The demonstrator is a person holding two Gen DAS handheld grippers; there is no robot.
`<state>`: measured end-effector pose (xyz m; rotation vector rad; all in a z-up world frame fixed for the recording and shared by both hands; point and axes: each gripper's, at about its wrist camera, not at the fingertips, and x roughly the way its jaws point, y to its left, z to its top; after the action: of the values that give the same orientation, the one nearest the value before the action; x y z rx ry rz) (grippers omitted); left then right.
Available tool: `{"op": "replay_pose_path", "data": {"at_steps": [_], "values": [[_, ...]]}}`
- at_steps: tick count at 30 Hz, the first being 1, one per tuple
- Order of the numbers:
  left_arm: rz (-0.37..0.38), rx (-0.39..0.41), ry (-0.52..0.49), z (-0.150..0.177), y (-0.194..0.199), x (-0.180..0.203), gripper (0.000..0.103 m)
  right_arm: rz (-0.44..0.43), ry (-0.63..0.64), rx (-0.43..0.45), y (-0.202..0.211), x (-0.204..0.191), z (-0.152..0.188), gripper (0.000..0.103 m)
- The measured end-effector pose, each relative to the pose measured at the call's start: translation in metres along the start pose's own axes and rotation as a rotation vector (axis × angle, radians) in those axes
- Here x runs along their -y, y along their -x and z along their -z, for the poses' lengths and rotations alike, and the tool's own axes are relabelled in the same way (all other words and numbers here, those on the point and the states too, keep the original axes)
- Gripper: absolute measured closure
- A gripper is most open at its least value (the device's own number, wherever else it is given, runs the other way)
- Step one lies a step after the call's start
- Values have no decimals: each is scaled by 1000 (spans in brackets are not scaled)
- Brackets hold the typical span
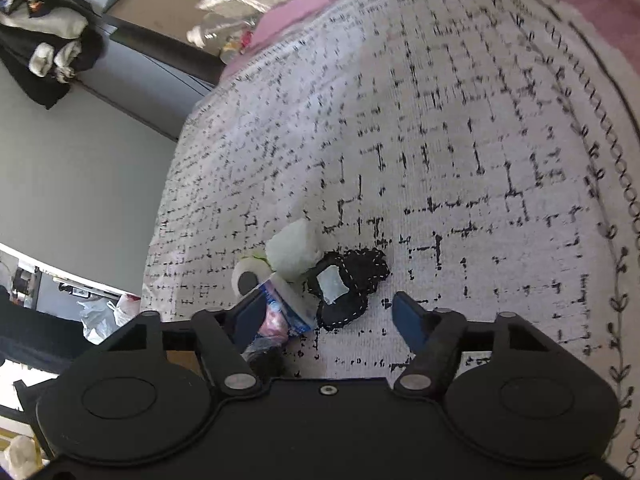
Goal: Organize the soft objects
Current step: 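Grasp the black plastic bag with the left gripper while the right grasps the black patterned item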
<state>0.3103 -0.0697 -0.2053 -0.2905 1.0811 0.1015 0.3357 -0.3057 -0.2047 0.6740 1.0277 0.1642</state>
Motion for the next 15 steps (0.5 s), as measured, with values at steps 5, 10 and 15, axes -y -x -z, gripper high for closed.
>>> {"op": "replay_pose_path", "data": {"at_steps": [5, 10, 15], "values": [[2, -11, -22, -3, -5, 3, 56, 18, 6, -44, -26, -2, -2, 40], [3, -21, -21, -2, -10, 4, 56, 41, -4, -63, -47, 1, -7, 49], [6, -25, -18, -3, -12, 3, 56, 69, 31, -49, -51, -2, -10, 69]]}}
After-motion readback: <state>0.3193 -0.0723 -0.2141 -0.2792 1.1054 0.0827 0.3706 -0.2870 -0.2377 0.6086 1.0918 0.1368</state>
